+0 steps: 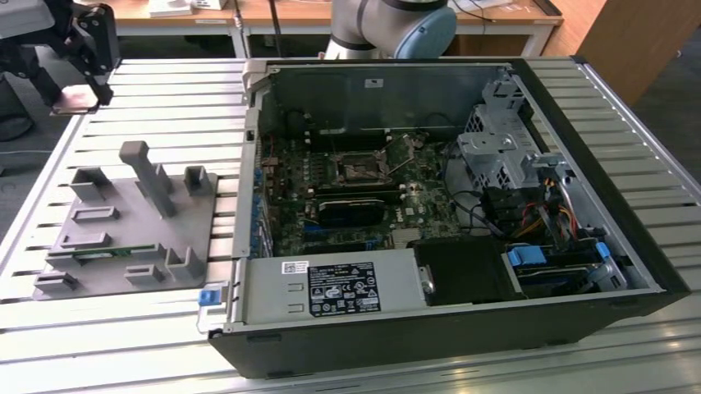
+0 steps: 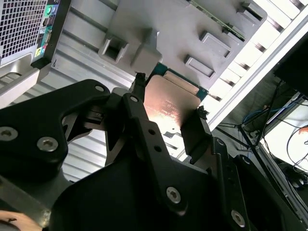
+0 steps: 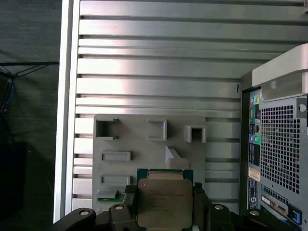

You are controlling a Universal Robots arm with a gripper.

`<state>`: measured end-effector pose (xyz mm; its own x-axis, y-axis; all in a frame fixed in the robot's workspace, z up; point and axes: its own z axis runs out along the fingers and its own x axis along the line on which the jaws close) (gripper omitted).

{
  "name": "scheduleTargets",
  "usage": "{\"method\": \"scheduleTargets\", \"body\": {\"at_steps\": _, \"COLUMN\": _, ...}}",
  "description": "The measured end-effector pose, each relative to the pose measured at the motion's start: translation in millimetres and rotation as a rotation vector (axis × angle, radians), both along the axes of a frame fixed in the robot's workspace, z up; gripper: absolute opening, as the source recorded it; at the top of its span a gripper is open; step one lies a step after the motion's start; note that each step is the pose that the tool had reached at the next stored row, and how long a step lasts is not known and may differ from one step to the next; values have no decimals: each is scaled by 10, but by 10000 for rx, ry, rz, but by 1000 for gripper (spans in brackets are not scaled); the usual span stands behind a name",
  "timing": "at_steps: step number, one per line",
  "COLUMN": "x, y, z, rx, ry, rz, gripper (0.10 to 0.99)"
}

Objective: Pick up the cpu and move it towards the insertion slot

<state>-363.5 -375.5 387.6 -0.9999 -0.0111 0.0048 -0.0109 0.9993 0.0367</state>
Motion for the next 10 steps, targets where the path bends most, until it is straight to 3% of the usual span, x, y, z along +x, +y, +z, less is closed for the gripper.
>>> {"method": "scheduleTargets", "body": {"at_steps": 10, "x": 122, "y": 29, "z": 1, "rx": -1, "ry": 1, "rz": 0, "gripper": 545}}
